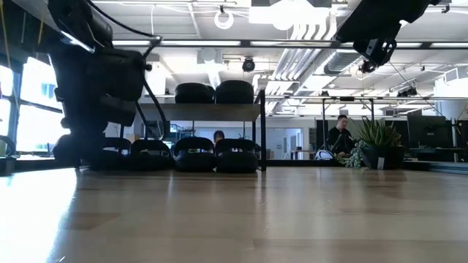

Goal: Pick and place slides into the shelf
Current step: Adjust the black slipper under the shelf

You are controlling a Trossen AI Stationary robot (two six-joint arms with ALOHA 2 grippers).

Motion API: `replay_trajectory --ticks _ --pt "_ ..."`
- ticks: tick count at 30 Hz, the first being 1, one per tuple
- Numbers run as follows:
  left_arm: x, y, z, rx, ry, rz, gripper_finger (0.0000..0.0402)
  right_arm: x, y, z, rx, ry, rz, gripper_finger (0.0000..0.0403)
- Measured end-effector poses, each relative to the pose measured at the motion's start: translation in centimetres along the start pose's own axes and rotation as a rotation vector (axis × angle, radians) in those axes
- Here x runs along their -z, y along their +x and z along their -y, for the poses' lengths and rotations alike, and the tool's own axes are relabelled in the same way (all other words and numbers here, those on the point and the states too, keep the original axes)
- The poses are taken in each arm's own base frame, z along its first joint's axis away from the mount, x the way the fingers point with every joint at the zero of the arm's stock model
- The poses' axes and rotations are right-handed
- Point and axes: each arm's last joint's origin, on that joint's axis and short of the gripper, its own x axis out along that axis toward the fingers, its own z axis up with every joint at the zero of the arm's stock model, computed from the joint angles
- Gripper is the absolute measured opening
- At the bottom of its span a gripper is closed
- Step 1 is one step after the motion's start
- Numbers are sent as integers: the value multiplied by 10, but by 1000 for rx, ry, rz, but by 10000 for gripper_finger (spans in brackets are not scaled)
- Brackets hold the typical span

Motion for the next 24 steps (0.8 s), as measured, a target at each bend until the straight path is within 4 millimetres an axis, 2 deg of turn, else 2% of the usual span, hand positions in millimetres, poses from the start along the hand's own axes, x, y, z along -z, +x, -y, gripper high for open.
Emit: replay_trajectory --ticks 7,11,16,21,24 --pt "-1 -42 4 77 -69 116 0 -8 3 11 64 72 44 0" --pt "-4 -80 9 195 -83 231 0 -16 13 18 75 -42 73 0" --pt "-7 -132 4 303 -63 365 0 -22 43 24 27 -222 90 0" --pt "-6 -175 -10 367 -63 426 0 -19 83 27 -50 -360 96 0" --pt "-4 -196 -15 444 -78 471 0 -23 104 24 -23 -424 86 0"
